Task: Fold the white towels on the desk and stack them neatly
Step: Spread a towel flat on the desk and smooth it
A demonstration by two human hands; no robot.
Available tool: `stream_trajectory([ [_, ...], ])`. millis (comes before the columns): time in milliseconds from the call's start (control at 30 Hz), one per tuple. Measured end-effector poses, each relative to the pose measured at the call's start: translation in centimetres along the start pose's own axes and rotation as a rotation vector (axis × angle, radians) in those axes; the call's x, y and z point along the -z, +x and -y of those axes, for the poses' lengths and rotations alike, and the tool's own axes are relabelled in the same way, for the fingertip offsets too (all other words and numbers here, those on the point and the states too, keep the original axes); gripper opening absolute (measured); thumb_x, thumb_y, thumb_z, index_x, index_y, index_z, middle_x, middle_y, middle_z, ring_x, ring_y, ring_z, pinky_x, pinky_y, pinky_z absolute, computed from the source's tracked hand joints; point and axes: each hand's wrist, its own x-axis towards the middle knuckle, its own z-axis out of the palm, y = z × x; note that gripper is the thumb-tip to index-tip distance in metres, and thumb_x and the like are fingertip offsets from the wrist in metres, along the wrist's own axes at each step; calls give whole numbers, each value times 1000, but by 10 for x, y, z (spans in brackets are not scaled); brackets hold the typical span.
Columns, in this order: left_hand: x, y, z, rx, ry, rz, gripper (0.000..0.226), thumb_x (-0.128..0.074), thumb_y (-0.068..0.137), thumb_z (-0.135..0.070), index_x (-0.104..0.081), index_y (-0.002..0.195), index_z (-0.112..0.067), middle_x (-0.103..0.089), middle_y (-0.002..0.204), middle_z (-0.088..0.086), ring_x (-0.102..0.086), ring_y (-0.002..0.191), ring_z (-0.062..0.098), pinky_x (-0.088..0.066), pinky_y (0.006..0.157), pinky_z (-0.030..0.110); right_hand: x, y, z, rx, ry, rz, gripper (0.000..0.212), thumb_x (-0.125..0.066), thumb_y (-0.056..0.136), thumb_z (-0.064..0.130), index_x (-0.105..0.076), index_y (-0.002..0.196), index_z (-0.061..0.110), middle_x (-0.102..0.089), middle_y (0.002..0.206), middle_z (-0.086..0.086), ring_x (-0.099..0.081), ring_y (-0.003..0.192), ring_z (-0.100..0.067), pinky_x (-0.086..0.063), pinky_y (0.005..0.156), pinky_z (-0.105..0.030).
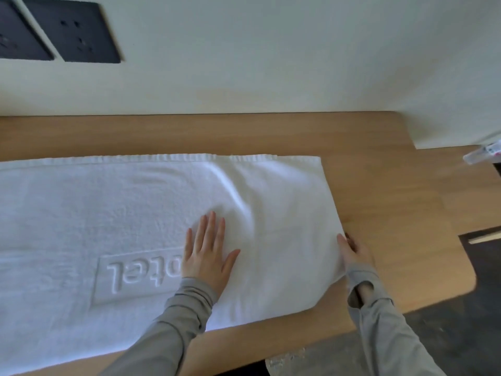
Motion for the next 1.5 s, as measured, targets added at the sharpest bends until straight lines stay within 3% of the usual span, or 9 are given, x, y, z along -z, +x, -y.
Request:
stream_trajectory([
  [200,-14,7,-12,79,65,-57,70,-12,91,-60,-17,149,-21,-14,157,2,-11,144,20,-5,116,46,8,15,-2,-41,209,290,26,-69,81,33,-58,98,17,-61,86,10,-56,76,-6,-44,63,-20],
  [367,-17,6,-14,104,92,-75,69,-14,91,-60,-14,150,-23,-11,157,0,-9,144,17,-5,116,44,19,20,-12,-26,496,627,80,-92,37,40,-60,105,15,-72,101,2,-67,93,-17,-54,75,-27],
  [533,-16,6,-16,131,90,-83,68,-13,90,-60,-8,150,-27,-8,157,-3,-7,144,14,-5,117,44,21,18,7,125,327,718,67,-87,53,40,-56,110,25,-71,95,12,-68,85,-2,-54,62,-16],
  [633,-17,7,-15,138,90,-86,68,-13,90,-61,-8,150,-28,-9,157,-3,-7,144,14,-3,117,42,36,24,23,264,57,624,30,-72,79,28,-48,98,32,-63,97,10,-64,73,0,-47,52,-12],
  [800,-19,9,-17,144,96,-87,68,-12,91,-60,-7,150,-28,-9,157,-3,-7,144,15,2,117,41,55,33,-15,347,-415,286,20,-65,85,27,-46,81,20,-54,72,1,-55,67,-21,-46,61,-34],
  [933,-18,8,-18,148,103,-81,68,-11,91,-60,-8,150,-26,-9,157,-2,-8,144,16,3,116,40,44,11,-60,216,-240,171,24,-65,84,34,-51,73,18,-53,67,2,-52,63,-19,-43,60,-32],
  [1067,-16,8,-20,139,96,-77,69,-10,91,-60,-11,150,-24,-11,157,-1,-10,144,17,2,116,41,25,-4,-75,175,-130,100,23,-67,82,36,-54,88,18,-60,78,4,-58,71,-16,-47,62,-31],
  [1333,-11,7,-20,143,85,-80,69,-14,90,-59,-14,149,-24,-12,157,0,-11,144,18,-4,117,44,27,3,-73,179,-229,14,24,-63,85,33,-52,93,13,-55,81,1,-55,77,-23,-47,70,-36],
  [1500,-12,7,-19,123,83,-66,69,-13,91,-59,-17,149,-21,-15,157,2,-13,144,21,-9,116,48,8,20,-16,426,-194,-104,37,-64,85,23,-53,114,3,-54,105,-8,-51,100,-28,-44,84,-39],
])
